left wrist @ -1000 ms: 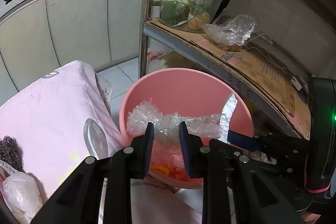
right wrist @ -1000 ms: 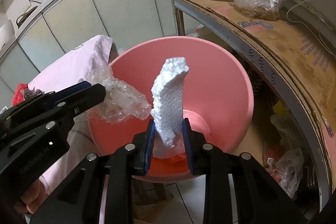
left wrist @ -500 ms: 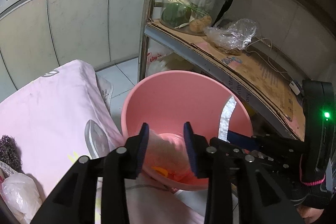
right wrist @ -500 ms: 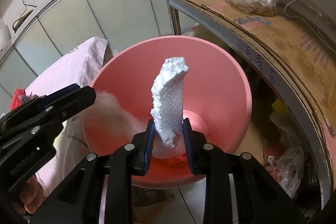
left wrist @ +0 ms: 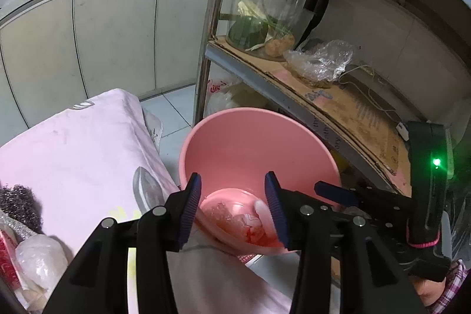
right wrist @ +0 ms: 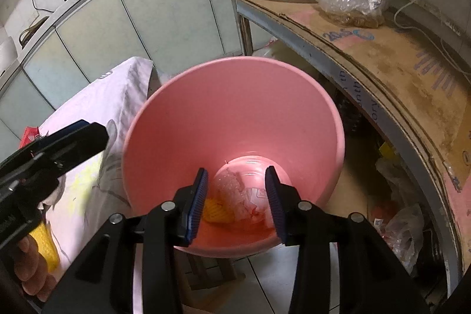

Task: Collect trash
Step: 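Move both grippers back over the trash on the table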

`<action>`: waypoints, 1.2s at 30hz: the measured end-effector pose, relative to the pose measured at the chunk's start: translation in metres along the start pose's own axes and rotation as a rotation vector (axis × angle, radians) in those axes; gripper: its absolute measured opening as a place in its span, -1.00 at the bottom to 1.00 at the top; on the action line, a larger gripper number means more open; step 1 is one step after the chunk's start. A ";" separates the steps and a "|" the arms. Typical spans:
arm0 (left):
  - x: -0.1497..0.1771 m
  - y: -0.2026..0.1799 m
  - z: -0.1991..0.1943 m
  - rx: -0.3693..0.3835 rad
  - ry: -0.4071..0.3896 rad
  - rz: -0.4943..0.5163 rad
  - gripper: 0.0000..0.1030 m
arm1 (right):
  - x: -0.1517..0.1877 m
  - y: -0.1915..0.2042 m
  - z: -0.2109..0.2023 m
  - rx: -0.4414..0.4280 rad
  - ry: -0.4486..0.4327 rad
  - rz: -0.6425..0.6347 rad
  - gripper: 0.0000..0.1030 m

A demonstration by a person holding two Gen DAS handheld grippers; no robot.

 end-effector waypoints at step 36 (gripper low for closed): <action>0.082 0.131 -0.189 -0.200 -0.130 -0.098 0.03 | 0.054 0.153 -0.050 -0.220 0.008 -0.208 -0.21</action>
Point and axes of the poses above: each gripper's, at about its wrist camera, not at the fingertips, and z roughly the way its jaws point, y to its left, x to its underside, the point moved 9 cm from there along z, roughly the way its jaws point, and after that the axes turned 4 degrees about -x, right-handed, at the moved point
